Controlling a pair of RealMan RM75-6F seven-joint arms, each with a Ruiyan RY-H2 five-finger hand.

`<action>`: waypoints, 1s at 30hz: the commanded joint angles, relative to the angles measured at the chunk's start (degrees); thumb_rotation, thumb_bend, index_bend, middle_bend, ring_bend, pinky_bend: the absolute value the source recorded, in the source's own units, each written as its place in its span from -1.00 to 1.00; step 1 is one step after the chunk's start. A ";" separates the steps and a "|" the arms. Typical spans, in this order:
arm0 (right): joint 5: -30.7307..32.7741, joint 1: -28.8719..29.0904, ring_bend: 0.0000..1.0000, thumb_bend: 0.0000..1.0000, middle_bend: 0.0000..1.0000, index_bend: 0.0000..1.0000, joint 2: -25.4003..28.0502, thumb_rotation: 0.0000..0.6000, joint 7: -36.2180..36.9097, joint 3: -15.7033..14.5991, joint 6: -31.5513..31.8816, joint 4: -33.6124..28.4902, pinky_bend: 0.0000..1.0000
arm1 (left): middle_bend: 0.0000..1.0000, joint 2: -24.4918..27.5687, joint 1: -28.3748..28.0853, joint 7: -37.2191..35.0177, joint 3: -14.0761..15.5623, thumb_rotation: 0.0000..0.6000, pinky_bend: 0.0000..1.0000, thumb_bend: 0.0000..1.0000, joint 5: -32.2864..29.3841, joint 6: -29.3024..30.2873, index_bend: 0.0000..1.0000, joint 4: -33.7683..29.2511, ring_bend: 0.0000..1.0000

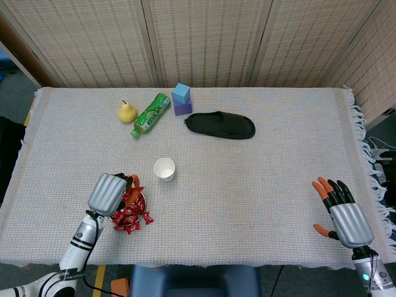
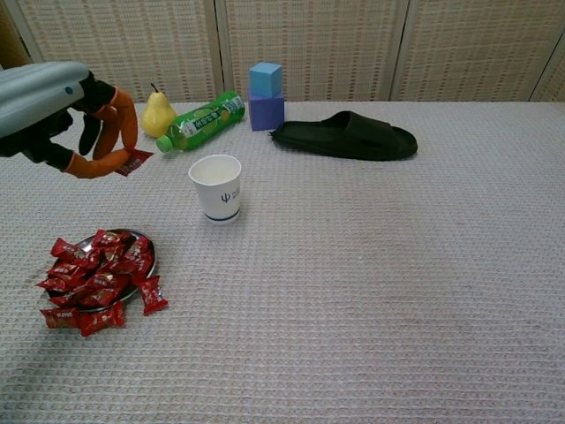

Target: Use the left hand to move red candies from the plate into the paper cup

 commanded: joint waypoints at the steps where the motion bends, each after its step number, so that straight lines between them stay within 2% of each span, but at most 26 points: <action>1: 0.31 -0.05 -1.00 -0.91 -1.00 -1.00 0.09 1.00 0.28 0.21 0.11 0.11 -1.00 | 0.34 -0.65 -2.21 2.28 -1.38 1.00 1.00 -0.11 -1.27 -1.61 0.35 -0.81 0.25; 5: 1.14 0.11 -1.00 -0.91 -1.00 -1.00 0.26 1.00 0.72 0.56 -0.30 0.19 -1.00 | 0.35 -2.31 -4.77 4.35 -2.89 1.00 1.00 -0.11 -3.27 -3.26 0.35 -0.73 0.26; 8: 1.85 0.14 -1.00 -0.91 -1.00 -1.00 0.39 1.00 1.15 0.88 -0.44 0.26 -1.00 | 0.37 -4.40 -7.48 6.11 -4.95 1.00 1.00 -0.11 -7.29 -5.48 0.37 0.45 0.29; 14: 2.84 0.10 -1.00 -0.91 -1.00 -1.00 0.75 1.00 1.81 1.33 -0.52 0.37 -1.00 | 0.37 -9.84 -13.57 7.36 -7.59 1.00 1.00 -0.11 -10.94 -8.90 0.37 9.10 0.30; 23: 4.47 -0.46 -1.00 -0.91 -1.00 -1.00 1.20 1.00 2.39 1.90 -0.06 0.57 -1.00 | 0.36 -13.59 -18.04 4.80 -7.52 1.00 1.00 -0.11 -11.69 -11.26 0.37 20.18 0.30; 30: 5.12 -0.46 -1.00 -0.91 -1.00 -1.00 1.19 1.00 2.15 2.13 -0.35 0.56 -1.00 | 0.35 -15.51 -19.73 5.14 -5.16 1.00 1.00 -0.11 -11.50 -12.52 0.36 26.09 0.29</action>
